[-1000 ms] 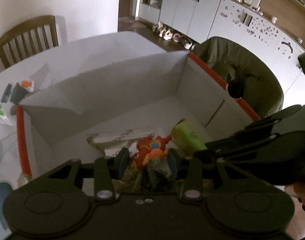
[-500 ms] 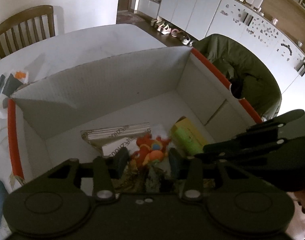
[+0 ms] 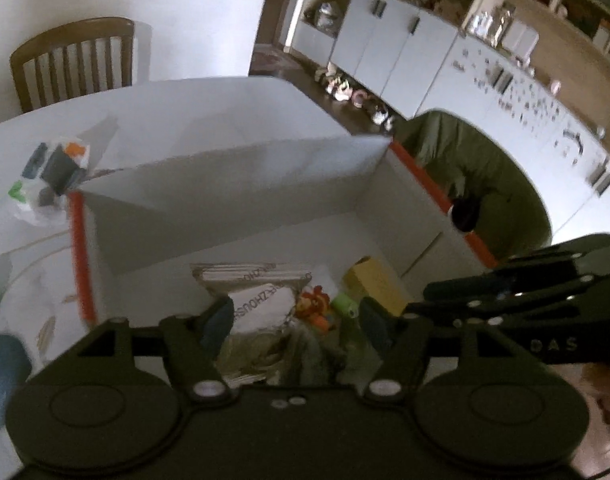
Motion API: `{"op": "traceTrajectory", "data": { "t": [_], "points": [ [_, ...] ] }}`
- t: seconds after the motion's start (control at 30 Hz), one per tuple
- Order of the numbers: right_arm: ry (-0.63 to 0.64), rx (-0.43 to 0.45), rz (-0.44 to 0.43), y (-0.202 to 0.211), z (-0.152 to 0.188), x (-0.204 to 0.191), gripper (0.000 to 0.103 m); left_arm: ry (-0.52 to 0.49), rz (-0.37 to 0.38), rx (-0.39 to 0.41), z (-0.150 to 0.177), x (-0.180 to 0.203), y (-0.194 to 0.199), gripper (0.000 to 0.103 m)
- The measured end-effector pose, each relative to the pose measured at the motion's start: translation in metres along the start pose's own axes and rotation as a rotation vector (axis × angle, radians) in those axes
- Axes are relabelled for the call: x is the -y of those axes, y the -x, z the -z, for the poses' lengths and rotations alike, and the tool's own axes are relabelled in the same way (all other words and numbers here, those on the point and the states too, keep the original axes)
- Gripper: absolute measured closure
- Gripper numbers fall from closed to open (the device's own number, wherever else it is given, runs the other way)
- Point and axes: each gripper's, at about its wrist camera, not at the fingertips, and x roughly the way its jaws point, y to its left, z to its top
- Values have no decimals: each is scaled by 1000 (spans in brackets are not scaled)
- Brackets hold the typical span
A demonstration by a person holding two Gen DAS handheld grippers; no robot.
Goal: Organize objects
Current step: 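Open both grippers to release the items and withdraw from the box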
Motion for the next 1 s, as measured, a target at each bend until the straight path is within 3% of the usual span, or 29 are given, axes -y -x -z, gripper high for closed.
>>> {"op": "traceTrajectory", "data": {
  "t": [0.33,0.5,0.8,0.87,1.0],
  "points": [
    [60,66,-57,23,-17,-43,71,75,-53,97,4,-42,62,32],
    [82,98,-72,27,-26,-80,56,95,-65,122,11,-76,87,30],
    [85,117,-96,15,-38,-151,53,120,-111,155,21,-141,124,20],
    [91,120,-98,11,-40,-167,44,119,-121,160,22,-152,129,19],
    [106,124,-94,3,-45,-196,43,112,-140,165,23,-176,134,17]
  ]
}}
